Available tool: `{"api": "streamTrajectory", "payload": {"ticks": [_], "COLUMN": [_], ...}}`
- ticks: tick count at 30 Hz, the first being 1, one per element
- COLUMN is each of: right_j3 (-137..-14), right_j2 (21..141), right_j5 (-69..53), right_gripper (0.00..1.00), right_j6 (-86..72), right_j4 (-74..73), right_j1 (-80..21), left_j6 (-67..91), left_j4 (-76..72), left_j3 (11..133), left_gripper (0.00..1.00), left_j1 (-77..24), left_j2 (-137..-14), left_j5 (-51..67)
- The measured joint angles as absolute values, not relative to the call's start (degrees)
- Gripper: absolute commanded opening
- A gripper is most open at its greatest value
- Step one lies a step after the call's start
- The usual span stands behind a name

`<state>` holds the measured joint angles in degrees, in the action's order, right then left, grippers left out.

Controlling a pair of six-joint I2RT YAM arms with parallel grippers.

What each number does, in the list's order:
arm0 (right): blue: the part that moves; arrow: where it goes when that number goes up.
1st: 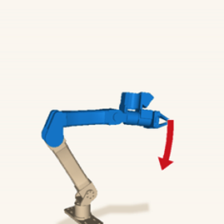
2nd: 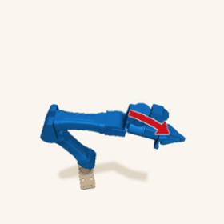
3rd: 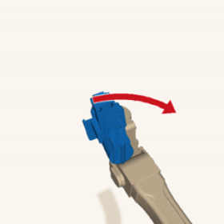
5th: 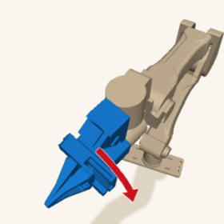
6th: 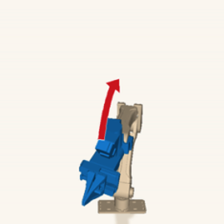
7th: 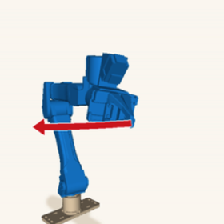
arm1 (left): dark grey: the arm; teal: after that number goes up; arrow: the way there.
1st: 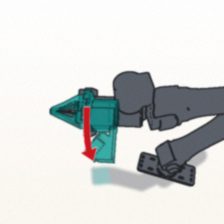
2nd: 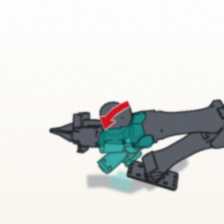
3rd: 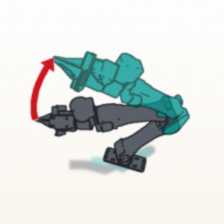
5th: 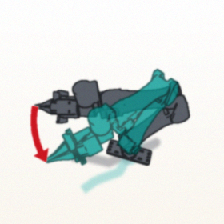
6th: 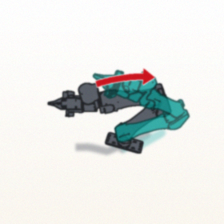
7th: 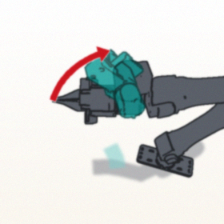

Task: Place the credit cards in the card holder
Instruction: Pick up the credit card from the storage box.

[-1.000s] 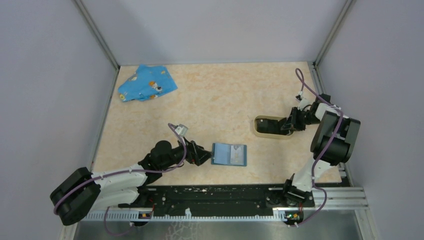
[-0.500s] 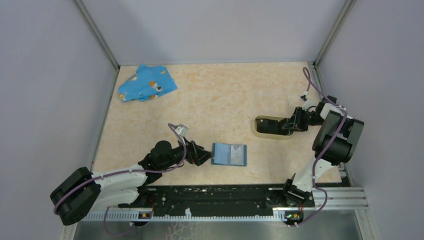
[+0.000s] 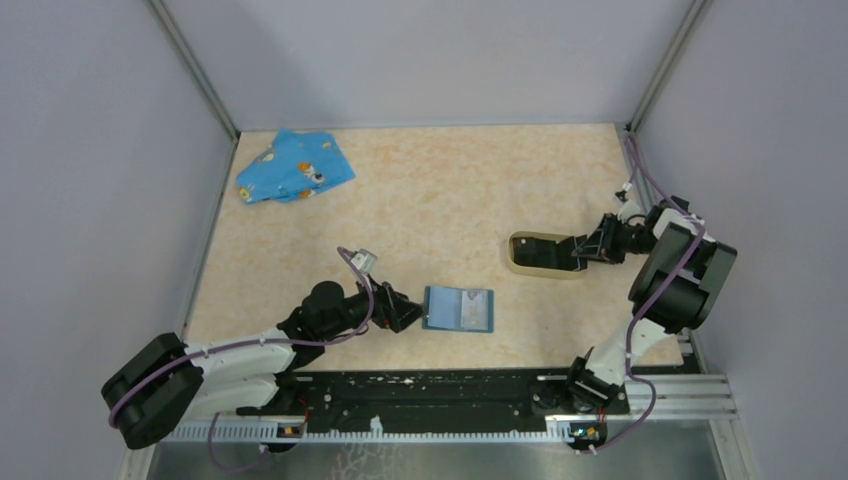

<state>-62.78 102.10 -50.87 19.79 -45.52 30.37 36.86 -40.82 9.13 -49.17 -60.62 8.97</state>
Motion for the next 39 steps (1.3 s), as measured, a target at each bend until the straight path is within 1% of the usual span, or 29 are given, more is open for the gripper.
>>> {"api": "streamTrajectory", "payload": {"ticks": [4, 9, 10, 15, 20, 28, 30, 32, 33, 39], "right_j3": [-62.78, -62.78, -62.78, -62.78, -62.78, -62.78, -62.78, -62.78, -62.78, -62.67], "right_j2": [102.08, 102.08, 102.08, 102.08, 102.0, 102.0, 102.0, 102.0, 102.0, 99.39], "right_j5": [-51.16, -51.33, -51.35, -51.57, -51.48, -51.27, -51.09, -51.03, -50.98, -48.47], "right_gripper": [0.14, 0.02, 0.01, 0.0, 0.09, 0.12, 0.11, 0.02, 0.0, 0.0], "right_j6": [19.99, 20.23, 20.34, 20.43, 20.4, 20.67, 20.67, 20.64, 20.64, 19.59], "right_j4": [-45.87, -46.06, -46.09, -46.09, -46.06, -46.3, -46.33, -46.3, -46.28, -45.21], "right_j1": [31.11, 32.23, 32.47, 33.58, 34.06, 34.2, 34.2, 34.2, 34.22, 34.5], "left_j6": [36.88, 36.88, 36.88, 36.86, 36.88, 36.88, 36.88, 36.88, 36.86, 36.88], "left_j4": [-40.82, -40.82, -40.82, -40.82, -40.8, -40.8, -40.8, -40.8, -40.8, -40.75], "left_j3": [9.13, 9.13, 9.13, 9.13, 9.13, 9.13, 9.13, 9.13, 9.13, 9.1], "left_gripper": [0.95, 0.95, 0.95, 0.95, 0.95, 0.95, 0.95, 0.95, 0.95, 0.95], "left_j1": [-49.15, -49.17, -49.17, -49.17, -49.17, -49.17, -49.17, -49.17, -49.17, -49.17], "left_j2": [-60.64, -60.64, -60.64, -60.64, -60.64, -60.62, -60.62, -60.62, -60.62, -60.18], "left_j5": [9.1, 9.15, 9.15, 9.23, 9.28, 9.28, 9.28, 9.28, 9.28, 9.28]}}
